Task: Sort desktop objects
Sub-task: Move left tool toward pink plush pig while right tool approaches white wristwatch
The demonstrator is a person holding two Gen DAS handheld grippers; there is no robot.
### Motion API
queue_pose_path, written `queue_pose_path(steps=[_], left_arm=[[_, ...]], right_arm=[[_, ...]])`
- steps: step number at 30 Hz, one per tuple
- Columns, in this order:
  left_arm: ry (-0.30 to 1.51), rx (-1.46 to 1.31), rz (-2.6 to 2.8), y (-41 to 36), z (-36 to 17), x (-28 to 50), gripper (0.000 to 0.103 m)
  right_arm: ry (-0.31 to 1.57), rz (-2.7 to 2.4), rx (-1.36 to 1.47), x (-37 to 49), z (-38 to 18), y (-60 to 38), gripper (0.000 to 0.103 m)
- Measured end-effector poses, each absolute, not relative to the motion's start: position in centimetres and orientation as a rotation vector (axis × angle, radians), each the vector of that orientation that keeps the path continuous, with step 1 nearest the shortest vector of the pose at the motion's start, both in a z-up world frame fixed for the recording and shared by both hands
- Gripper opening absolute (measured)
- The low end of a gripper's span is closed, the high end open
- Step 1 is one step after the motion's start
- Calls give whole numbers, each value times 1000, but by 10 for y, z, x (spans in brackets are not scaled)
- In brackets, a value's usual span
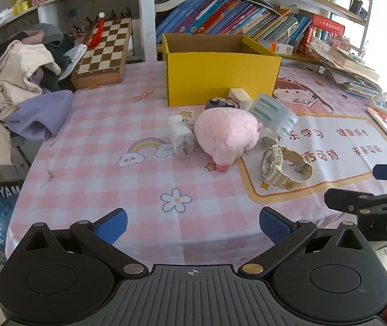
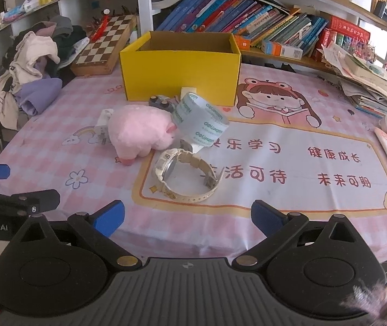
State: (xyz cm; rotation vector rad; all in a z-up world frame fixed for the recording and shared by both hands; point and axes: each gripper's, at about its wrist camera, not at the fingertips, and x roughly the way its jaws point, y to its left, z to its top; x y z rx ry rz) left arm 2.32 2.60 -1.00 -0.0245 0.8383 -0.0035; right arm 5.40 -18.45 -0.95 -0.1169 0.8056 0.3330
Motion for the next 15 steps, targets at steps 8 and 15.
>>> queue_pose_path(steps=[8, 15], left_arm=[[856, -35, 29, 28, -15, 38, 103], [860, -41, 63, 30, -18, 58, 103]], right_arm=[[834, 384, -131, 79, -17, -178, 97], [880, 425, -159, 111, -25, -169, 98]])
